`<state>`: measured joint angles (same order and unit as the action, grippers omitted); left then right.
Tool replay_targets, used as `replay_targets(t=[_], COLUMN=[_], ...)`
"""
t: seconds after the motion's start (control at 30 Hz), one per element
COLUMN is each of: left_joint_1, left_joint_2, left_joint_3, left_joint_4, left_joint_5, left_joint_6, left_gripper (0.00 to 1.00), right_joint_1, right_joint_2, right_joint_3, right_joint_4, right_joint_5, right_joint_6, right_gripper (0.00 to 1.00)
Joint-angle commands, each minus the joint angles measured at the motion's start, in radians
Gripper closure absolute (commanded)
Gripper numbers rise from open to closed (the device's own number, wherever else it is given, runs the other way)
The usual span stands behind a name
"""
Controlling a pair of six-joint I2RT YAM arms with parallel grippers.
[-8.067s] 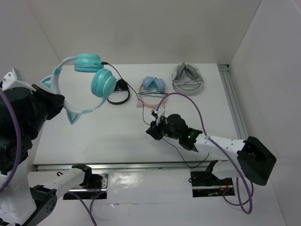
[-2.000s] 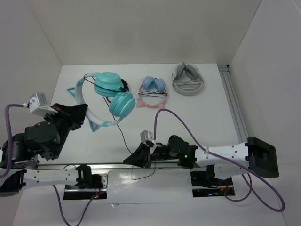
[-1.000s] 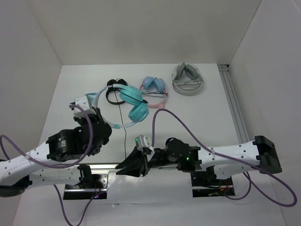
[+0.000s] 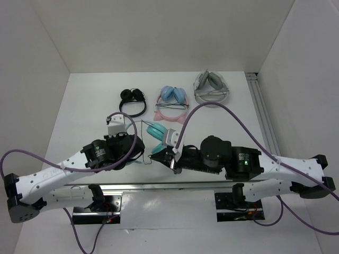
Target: Wrap the headphones
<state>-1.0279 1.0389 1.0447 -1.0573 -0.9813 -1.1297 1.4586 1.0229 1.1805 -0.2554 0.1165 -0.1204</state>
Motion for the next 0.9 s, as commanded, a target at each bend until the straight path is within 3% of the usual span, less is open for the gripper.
replay_targets(t=[0.0, 0.1, 0.23, 0.47, 0.67, 0.87], left_joint_1=[-0.008, -0.017, -0.064, -0.129, -0.138, -0.138], left_joint_2=[-0.06, -0.069, -0.089, -0.132, -0.128, -0.08], left_joint_3=[-0.032, -0.066, -0.098, -0.147, -0.068, 0.021], left_joint_4=[0.17, 0.281, 0.355, 0.428, 0.231, 0.079], left_joint_5=[0.088, 0.222, 0.297, 0.412, 0.375, 0.339], left_joint_6=[0.178, 0.312, 0.442, 0.498, 0.426, 0.435], left_gripper=[1.0, 1.0, 1.0, 1.0, 1.0, 1.0], right_joint_1=[-0.003, -0.003, -0.003, -0.003, -0.003, -0.003], right_joint_2=[0.019, 0.031, 0.031, 0.002, 0.06, 0.12], right_joint_3=[0.106, 0.154, 0.179, 0.197, 0.251, 0.263], right_joint_4=[-0.152, -0.205, -0.214, -0.235, -0.358, -0.317], right_joint_5=[0.113, 0.201, 0.267, 0.417, 0.61, 0.86], right_joint_6=[-0.055, -0.088, -0.11, -0.154, -0.165, -0.258], right_gripper=[1.0, 1.0, 1.0, 1.0, 1.0, 1.0])
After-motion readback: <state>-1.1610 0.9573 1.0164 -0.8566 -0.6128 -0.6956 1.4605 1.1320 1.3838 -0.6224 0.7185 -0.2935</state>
